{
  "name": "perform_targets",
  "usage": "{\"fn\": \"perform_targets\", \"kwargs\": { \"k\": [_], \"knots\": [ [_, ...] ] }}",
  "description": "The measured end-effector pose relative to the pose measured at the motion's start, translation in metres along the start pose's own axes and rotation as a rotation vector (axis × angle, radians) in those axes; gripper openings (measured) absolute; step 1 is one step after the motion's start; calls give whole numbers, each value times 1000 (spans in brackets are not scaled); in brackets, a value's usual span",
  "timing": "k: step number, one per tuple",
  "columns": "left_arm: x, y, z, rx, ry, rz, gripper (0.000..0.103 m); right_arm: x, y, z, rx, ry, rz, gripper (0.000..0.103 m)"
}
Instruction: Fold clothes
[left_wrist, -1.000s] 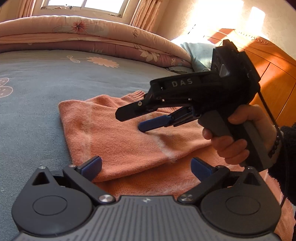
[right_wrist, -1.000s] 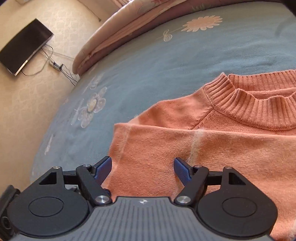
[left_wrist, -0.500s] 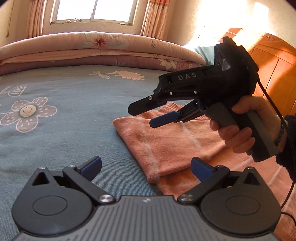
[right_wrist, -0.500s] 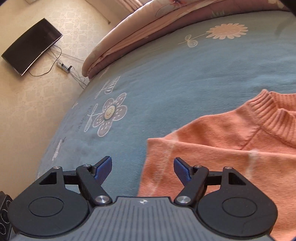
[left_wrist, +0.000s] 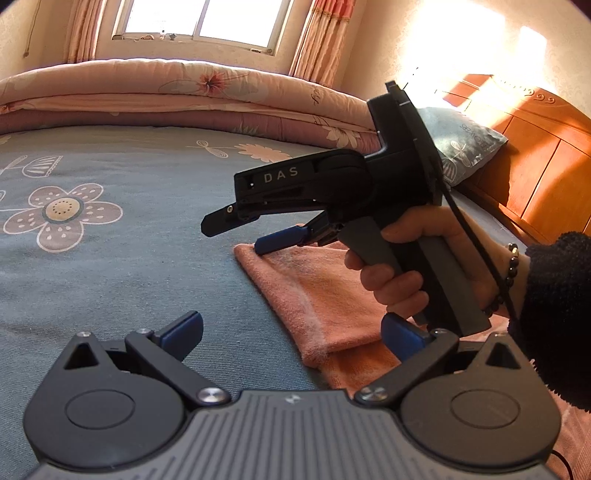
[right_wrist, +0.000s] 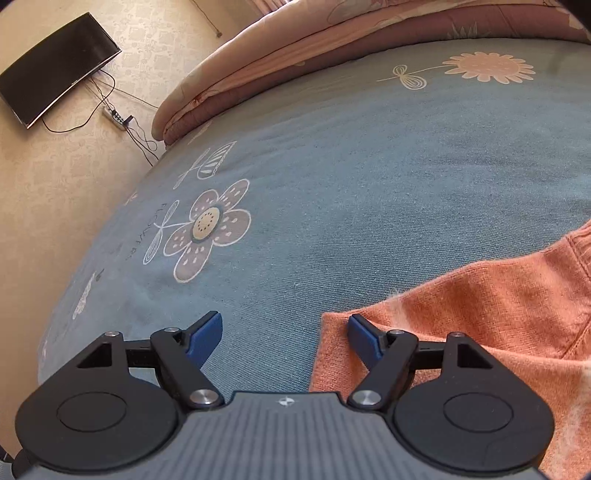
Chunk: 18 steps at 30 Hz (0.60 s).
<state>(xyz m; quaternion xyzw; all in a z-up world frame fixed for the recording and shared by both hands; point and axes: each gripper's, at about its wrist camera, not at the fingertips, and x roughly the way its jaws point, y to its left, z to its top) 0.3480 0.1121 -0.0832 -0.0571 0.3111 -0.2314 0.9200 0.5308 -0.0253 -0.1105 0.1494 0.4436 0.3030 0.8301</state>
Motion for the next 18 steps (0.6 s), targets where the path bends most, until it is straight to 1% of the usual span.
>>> {"fn": "perform_targets", "kwargs": {
  "k": [2,4,6,7,9,11,12,13,15,17,18],
  "knots": [
    [0,0,0,-4,-3,-4,102,-7,7,-1,-12,3,-16,79],
    [0,-1,0,-8,-6,-9,102,-18,8,-4,-29,0,-12,79],
    [0,-1,0,-11,-8,-13,102,-26,4,-8,-23,8,-10,80],
    [3,-5,0,-6,-11,-32,102,-27,0,-9,-12,14,-16,80],
    [15,-20,-2,25,-16,-91,102,-26,-9,-10,3,20,-51,81],
    [25,-33,-6,63,-15,-106,103,-26,-17,-10,16,28,-57,81],
    [28,-37,-7,87,-20,-101,102,-27,-19,-10,-8,27,-66,81],
    [31,-42,-9,111,-24,-96,102,-28,-21,-9,-4,28,-61,81],
    [36,-49,-12,147,-18,-122,102,-31,-27,-6,24,31,-42,81],
    [40,-55,-17,182,10,-141,102,-31,-32,-2,40,58,37,83],
    [44,-57,-18,194,25,-134,102,-28,-32,0,42,87,59,84]
  ]
}}
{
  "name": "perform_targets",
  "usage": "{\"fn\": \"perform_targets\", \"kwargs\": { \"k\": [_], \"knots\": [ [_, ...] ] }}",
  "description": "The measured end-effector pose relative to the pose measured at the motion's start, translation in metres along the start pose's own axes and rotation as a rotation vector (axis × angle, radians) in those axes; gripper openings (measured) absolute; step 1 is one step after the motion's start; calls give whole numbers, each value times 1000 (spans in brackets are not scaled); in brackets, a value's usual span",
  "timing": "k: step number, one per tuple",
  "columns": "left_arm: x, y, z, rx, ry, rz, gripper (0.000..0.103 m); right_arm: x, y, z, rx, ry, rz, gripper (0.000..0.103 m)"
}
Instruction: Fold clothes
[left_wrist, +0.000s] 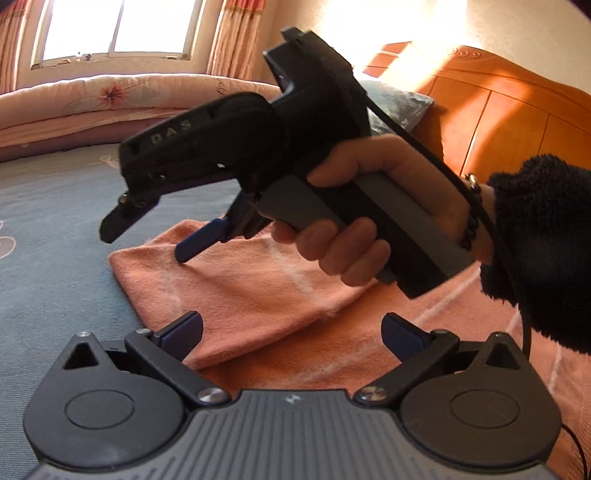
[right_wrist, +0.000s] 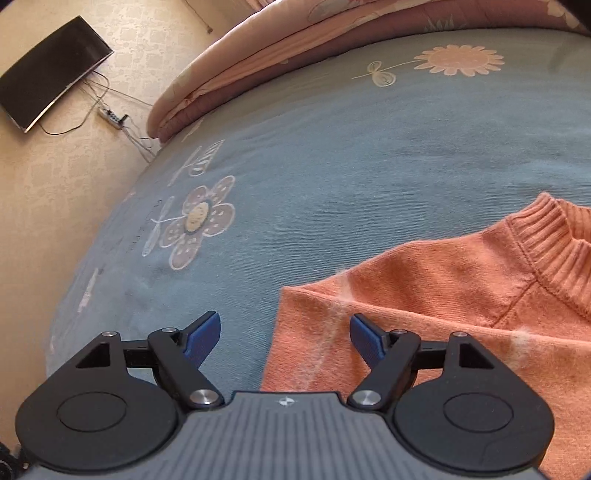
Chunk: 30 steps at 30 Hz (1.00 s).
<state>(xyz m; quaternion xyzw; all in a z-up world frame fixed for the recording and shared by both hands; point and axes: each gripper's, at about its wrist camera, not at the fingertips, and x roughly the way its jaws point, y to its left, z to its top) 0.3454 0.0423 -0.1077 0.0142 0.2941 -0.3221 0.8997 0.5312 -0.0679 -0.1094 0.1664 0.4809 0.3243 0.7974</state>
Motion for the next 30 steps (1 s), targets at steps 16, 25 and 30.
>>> {"fn": "perform_targets", "kwargs": {
  "k": [16,25,30],
  "knots": [
    [12,3,-3,-34,43,18,102,-83,-74,-25,54,-71,-200,84],
    [13,-1,-5,-2,51,34,102,-78,-46,-40,-19,-52,-155,86],
    [13,1,-3,-17,50,28,102,-108,-88,-48,49,-128,-274,86]
  ]
}}
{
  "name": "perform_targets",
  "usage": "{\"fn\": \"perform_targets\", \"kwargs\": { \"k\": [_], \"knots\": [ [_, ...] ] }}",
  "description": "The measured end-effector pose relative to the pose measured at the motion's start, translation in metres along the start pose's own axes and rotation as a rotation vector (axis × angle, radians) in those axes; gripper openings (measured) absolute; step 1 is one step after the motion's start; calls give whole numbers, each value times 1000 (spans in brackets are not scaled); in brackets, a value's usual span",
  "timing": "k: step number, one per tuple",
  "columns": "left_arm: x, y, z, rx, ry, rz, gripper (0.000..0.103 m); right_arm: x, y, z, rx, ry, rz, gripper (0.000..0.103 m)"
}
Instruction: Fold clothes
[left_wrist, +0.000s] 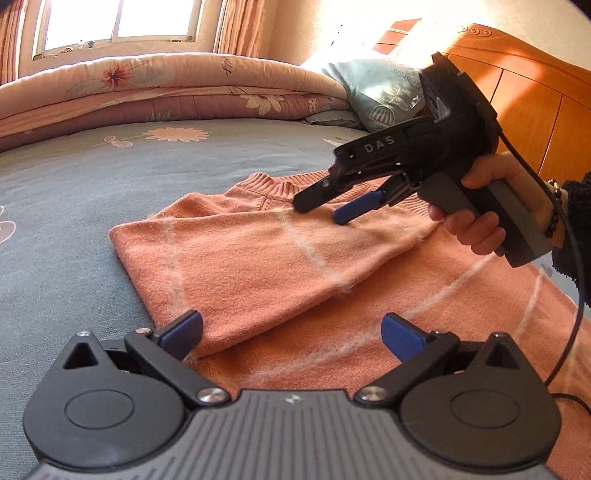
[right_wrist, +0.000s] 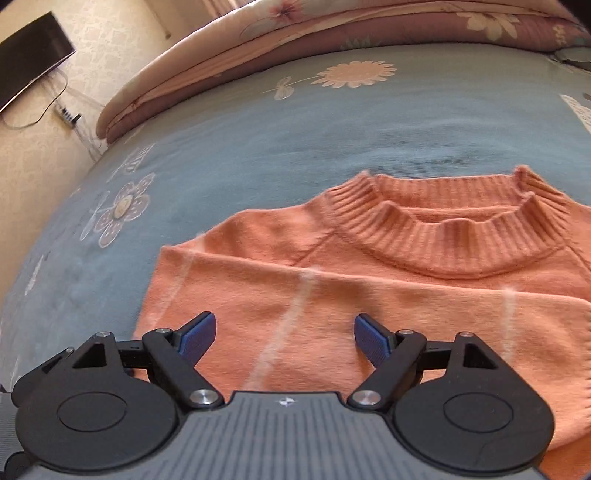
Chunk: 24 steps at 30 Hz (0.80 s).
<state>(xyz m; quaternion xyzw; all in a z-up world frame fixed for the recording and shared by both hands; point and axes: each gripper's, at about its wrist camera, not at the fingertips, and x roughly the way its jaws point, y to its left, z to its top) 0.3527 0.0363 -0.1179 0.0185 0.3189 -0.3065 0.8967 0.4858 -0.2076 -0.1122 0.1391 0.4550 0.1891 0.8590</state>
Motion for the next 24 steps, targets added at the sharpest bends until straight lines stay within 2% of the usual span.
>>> {"fn": "perform_targets", "kwargs": {
  "k": [2,4,6,9,11,14,16,19,20,22,24],
  "knots": [
    [0,0,0,-3,0,0,102,-10,-28,4,91,-41,-46,85],
    [0,-1,-1,1,1,3,102,-18,-38,6,129,-61,-55,85],
    [1,-1,-1,5,2,6,102,-23,-30,5,100,-75,-54,85],
    [1,-4,-1,16,6,14,102,-17,-9,4,46,-61,35,86],
    [1,-5,-1,23,7,17,102,-7,3,5,7,-50,52,86],
    [1,-5,-1,22,6,14,102,4,0,9,-5,-23,-25,86],
    [0,-3,-1,15,4,9,102,-4,-18,9,45,-54,-79,85],
    [0,-2,-1,3,4,6,102,-30,-42,3,149,-149,-133,86],
    [0,-2,-1,4,4,7,102,-36,-46,1,168,-157,-124,86],
    [0,-4,-1,9,5,10,102,-41,-52,-7,196,-128,-35,86],
    [1,-5,-1,19,6,15,102,-39,-53,-10,175,-112,-22,87]
  ]
}}
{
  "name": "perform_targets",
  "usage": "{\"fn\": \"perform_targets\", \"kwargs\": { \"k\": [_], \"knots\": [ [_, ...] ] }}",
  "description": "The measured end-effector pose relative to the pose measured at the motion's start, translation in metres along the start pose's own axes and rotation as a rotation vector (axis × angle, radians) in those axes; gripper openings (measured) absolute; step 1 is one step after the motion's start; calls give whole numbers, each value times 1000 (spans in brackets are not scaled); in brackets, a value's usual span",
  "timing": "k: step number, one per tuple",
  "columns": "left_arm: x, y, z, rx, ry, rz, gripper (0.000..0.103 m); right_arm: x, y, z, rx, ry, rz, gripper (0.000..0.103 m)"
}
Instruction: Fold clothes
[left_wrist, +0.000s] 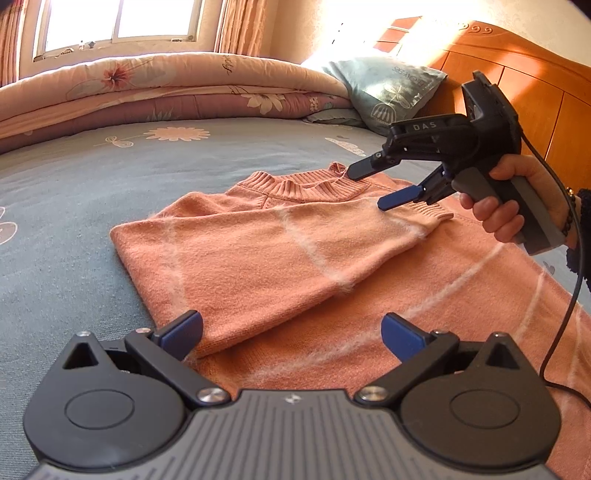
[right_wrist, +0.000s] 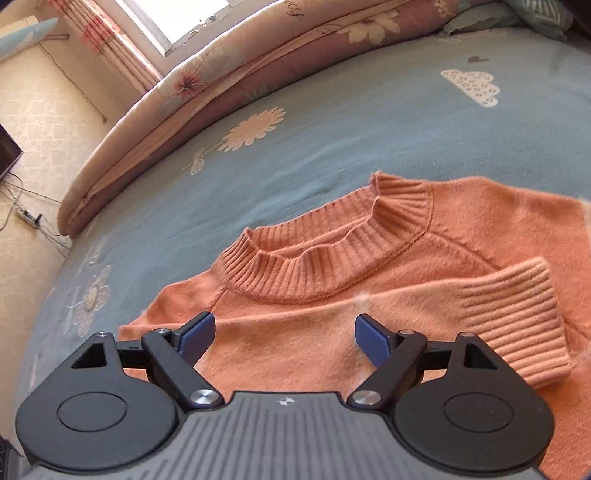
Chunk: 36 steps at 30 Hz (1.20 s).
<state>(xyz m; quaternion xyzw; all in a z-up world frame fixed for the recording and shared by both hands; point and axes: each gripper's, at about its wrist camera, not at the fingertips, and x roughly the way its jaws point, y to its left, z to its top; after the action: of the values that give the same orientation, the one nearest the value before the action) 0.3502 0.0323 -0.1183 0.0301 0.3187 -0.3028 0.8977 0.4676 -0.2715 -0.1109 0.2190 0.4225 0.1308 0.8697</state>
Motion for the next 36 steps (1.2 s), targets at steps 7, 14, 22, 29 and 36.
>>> {"fn": "perform_targets", "kwargs": {
  "k": [7,14,22,29,36],
  "knots": [
    [1,-2,-1,14,2,7,102,-16,-20,-1,45,-60,-128,86],
    [1,-3,-1,18,4,10,102,-21,-4,-27,82,25,79,90],
    [1,-1,0,2,3,2,102,-44,0,-31,24,-74,-86,90],
    [2,-4,-1,22,5,11,102,-9,49,-46,-19,81,178,92],
    [0,0,0,-7,1,-7,102,-6,37,-56,0,104,117,91]
  ]
}}
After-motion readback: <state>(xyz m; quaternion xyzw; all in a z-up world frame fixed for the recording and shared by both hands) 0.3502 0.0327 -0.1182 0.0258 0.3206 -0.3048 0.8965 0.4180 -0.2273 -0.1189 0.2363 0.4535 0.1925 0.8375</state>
